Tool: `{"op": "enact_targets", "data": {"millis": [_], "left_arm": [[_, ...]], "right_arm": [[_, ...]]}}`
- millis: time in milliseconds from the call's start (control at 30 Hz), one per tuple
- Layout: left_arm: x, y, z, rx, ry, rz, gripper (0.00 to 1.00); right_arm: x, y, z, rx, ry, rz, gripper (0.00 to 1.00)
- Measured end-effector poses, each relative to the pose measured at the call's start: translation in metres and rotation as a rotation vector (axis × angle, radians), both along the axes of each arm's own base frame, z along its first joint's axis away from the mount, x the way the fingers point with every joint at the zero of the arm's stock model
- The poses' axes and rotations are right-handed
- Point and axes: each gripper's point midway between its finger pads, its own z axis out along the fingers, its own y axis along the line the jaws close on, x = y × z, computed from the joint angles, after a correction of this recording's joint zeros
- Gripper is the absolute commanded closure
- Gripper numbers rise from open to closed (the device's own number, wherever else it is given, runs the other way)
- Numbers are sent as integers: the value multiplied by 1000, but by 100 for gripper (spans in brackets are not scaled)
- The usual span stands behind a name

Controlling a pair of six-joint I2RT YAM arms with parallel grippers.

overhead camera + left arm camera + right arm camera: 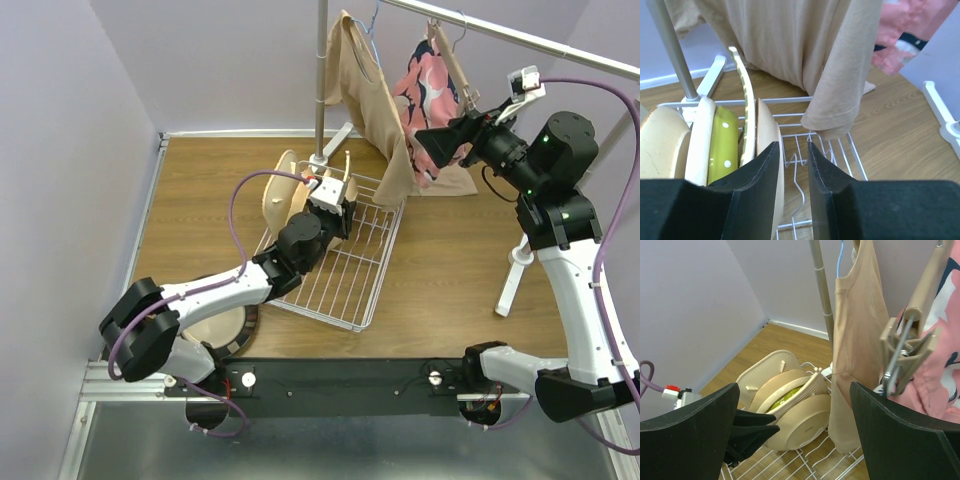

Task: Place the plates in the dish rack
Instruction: Insert the plate into the dish rack, then grab a plate with the right arm

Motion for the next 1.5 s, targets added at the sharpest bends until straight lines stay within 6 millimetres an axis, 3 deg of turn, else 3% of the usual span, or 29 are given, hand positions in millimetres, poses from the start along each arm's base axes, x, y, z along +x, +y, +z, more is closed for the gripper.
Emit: {"op": "enact_targets", "data": {"millis": [100,267,467,700,867,1067,1233,1500], "left_arm": [[-5,1,12,-15,-17,-24,50],[-18,0,35,-42,-52,-89,49],[-31,0,48,-51,-64,-151,46],[-45,18,74,-59,-93,-154,41],[-54,37,110,-71,-140,-135,37],[-59,82,144,-96,-170,-33,28],[-57,119,148,-101,-157,71,26],[-32,171,124,-72,-64,254,24]], "right_arm": [[-1,1,-2,-1,3,8,0],[-3,3,-6,-4,11,21,0],[-6,5,-10,-15,12,43,0],[-13,15,-23,-51,14,127,0],[-21,23,-31,-78,6,198,0],[-37,34,-38,-146,-43,330,0],[-53,44,-54,-230,-77,484,0],[-44,53,-93,-311,-2,622,0]]}}
